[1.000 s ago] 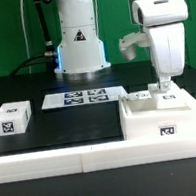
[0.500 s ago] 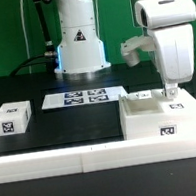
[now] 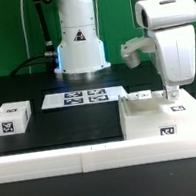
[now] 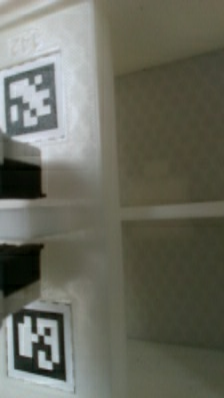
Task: Assemble cabinet
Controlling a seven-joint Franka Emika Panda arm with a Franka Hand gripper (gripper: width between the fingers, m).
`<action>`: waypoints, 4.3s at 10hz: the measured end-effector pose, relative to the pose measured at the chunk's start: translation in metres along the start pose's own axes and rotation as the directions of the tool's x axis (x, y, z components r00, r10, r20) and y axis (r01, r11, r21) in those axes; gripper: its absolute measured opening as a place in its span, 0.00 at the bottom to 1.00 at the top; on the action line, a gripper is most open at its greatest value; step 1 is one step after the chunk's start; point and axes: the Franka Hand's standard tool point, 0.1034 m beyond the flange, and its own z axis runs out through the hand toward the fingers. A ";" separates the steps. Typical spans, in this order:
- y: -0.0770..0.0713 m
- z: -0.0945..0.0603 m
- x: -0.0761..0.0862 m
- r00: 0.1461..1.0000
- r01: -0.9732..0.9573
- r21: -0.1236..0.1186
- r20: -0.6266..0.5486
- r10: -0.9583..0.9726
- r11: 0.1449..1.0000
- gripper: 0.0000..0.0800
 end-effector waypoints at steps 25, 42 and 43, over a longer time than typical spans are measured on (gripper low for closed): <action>-0.098 -0.022 -0.023 0.997 0.047 0.036 0.061 -0.049 0.998 1.00; -0.157 0.029 -0.030 1.000 0.020 0.020 -0.005 -0.020 1.000 1.00; -0.158 0.031 -0.032 1.000 0.015 0.026 -0.005 -0.015 1.000 1.00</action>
Offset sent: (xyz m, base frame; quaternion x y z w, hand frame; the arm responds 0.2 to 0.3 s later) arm 0.0000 0.0000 0.0000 0.0000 0.0000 0.0000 1.0000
